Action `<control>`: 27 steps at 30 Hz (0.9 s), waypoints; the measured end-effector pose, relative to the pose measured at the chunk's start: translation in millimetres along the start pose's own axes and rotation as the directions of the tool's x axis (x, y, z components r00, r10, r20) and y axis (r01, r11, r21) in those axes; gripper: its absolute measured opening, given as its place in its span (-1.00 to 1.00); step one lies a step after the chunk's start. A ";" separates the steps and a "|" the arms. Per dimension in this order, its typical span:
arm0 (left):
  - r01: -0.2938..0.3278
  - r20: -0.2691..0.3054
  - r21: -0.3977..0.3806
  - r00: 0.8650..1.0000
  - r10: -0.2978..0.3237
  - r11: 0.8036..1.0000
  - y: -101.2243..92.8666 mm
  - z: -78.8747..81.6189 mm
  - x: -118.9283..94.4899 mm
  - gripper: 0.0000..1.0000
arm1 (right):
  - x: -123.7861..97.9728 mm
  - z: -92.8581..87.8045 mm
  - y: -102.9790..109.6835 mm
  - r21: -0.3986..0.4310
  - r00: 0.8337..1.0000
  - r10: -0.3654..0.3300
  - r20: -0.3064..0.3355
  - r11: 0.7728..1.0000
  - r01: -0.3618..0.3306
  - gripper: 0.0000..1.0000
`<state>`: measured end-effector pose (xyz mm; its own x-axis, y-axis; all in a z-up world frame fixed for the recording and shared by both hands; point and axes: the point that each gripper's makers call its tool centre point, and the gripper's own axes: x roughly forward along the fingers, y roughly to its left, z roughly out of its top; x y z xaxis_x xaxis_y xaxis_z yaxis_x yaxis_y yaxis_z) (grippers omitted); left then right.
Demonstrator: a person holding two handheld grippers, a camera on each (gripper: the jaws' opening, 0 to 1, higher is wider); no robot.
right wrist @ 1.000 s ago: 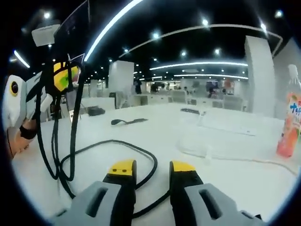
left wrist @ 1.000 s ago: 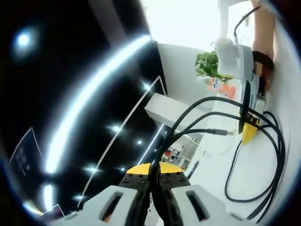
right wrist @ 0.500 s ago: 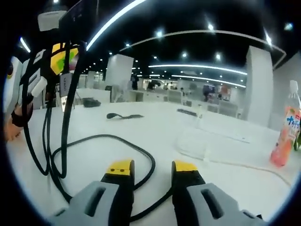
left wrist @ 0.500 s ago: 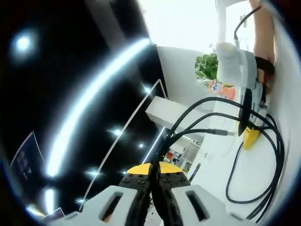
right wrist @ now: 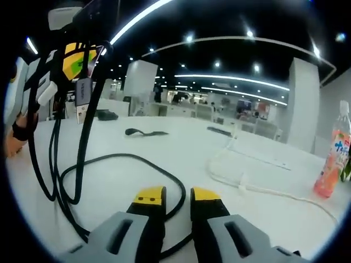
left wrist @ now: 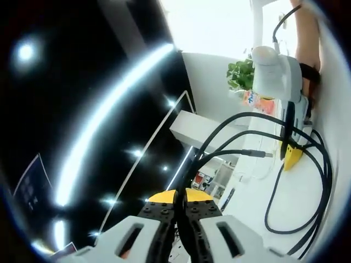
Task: Coil the Type-C to USB data cable on the desktop and secure it with Velcro straps.
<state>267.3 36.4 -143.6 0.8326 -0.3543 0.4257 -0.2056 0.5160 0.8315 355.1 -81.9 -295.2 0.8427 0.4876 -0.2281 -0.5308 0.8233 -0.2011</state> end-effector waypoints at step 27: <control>0.004 -0.005 -0.007 1.000 -0.004 1.000 1.0 -0.6 -0.8 -0.91 | -3.6 7.2 -6.6 0.132 0.999 -0.011 0.032 0.991 0.007 -0.69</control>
<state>266.8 37.6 -143.3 0.8361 -0.3520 0.4207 -0.1991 0.5199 0.8307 356.3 -86.9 -286.2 0.8510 0.4875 -0.1953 -0.5086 0.8577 -0.0754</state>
